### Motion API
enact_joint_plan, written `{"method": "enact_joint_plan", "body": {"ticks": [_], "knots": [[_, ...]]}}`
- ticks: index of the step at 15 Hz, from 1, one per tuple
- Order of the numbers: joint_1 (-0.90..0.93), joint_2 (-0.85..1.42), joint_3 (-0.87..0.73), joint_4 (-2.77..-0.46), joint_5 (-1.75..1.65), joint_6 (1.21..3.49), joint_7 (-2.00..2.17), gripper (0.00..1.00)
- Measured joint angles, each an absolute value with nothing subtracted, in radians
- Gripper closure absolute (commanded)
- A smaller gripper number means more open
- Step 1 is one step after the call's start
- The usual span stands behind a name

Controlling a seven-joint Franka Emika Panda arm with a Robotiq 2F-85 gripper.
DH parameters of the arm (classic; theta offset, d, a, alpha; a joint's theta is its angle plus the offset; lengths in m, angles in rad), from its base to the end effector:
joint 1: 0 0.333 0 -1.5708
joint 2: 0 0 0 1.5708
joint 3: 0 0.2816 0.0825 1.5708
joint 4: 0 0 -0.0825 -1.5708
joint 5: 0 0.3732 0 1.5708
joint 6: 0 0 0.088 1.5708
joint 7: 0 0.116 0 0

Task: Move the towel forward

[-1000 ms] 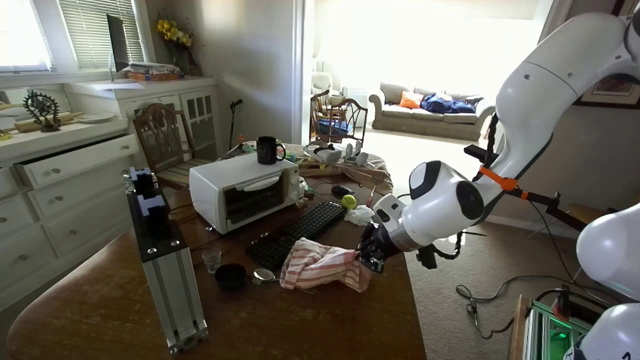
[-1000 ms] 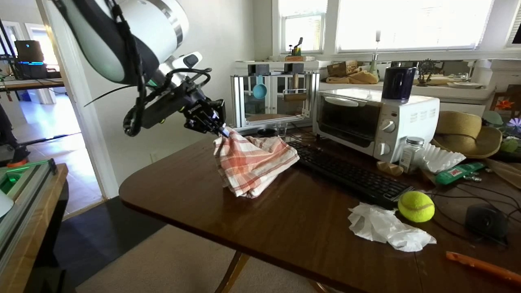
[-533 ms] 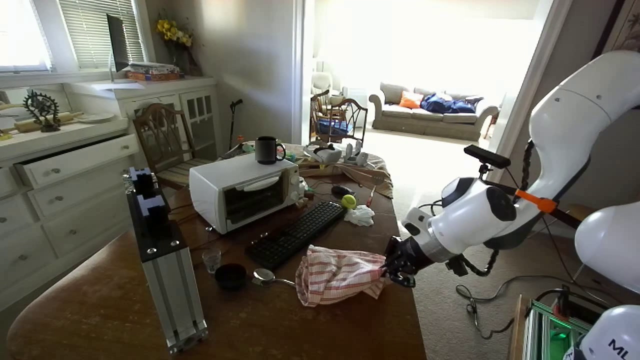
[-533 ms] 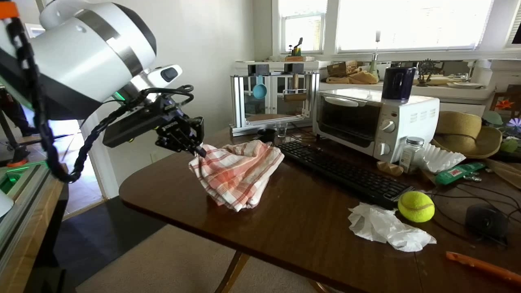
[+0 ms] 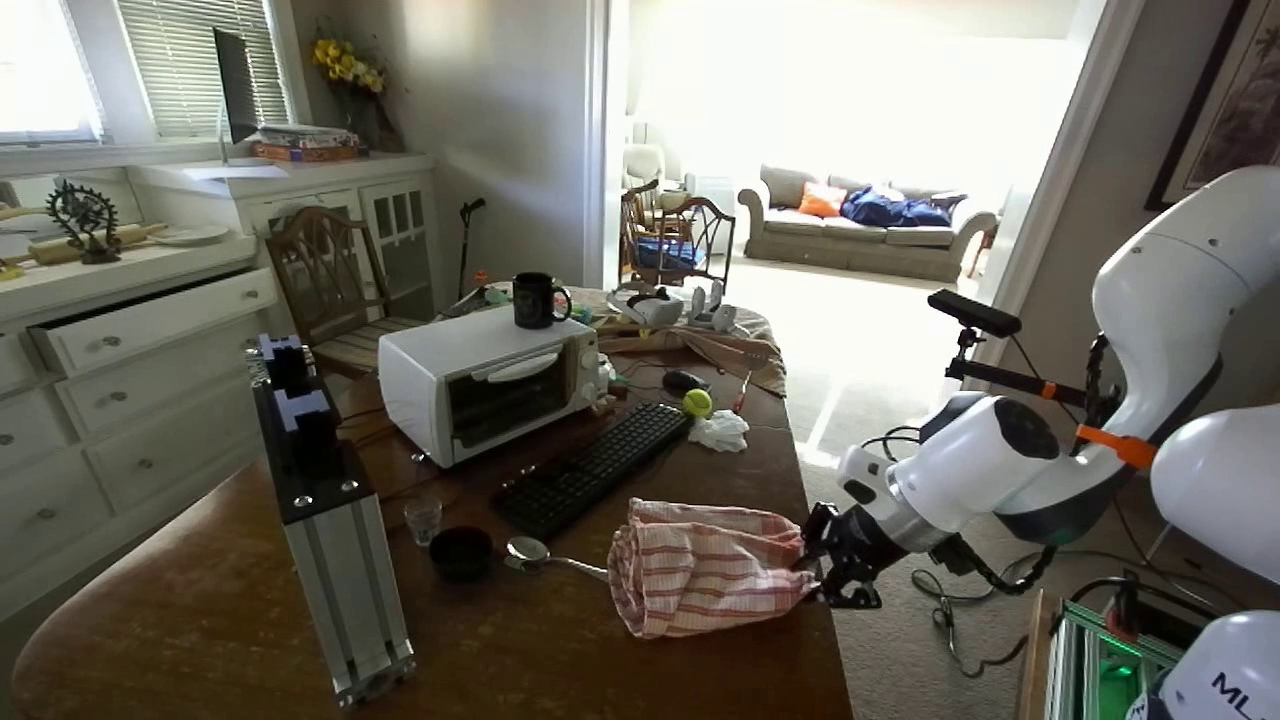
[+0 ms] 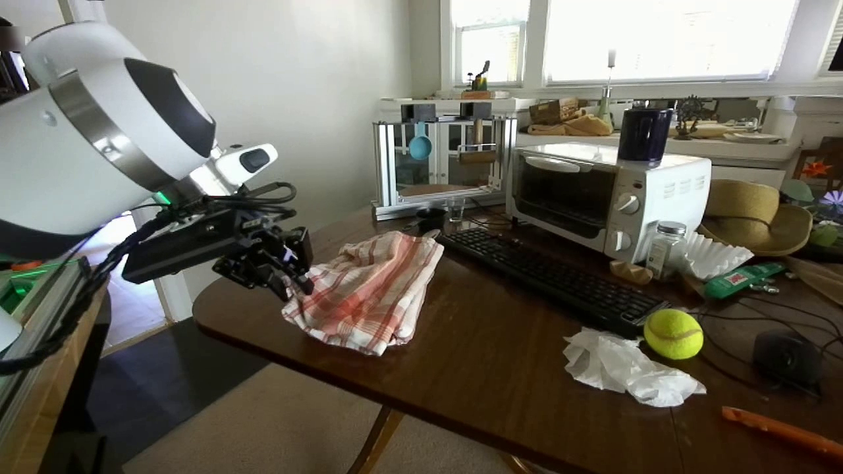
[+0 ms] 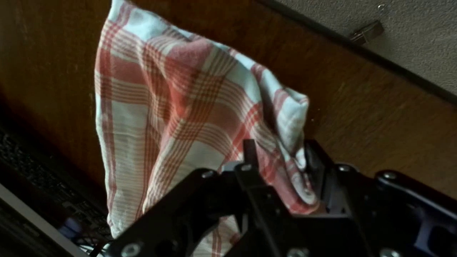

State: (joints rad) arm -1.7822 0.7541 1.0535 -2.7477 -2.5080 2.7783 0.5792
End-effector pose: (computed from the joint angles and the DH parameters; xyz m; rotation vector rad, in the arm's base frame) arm 0.2914 -0.0454 0.1113 2.5589 1.3615 0.6708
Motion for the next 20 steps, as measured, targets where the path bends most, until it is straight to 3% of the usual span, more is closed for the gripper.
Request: {"method": "enact_joint_plan", "body": {"ticks": [4,9,15,20], "knots": [[-1.782,0.766,1.022,-2.747,-2.496,2.811,0.578,0.01],[-1.752,0.676,1.030,-2.740,-2.271,2.946,0.562,0.00],[-1.783,0.449,1.219,-2.741,-1.921,3.049,0.591,0.00],[-1.700,0.291,1.203,-2.741,-1.710,3.130,0.589,0.00]]}}
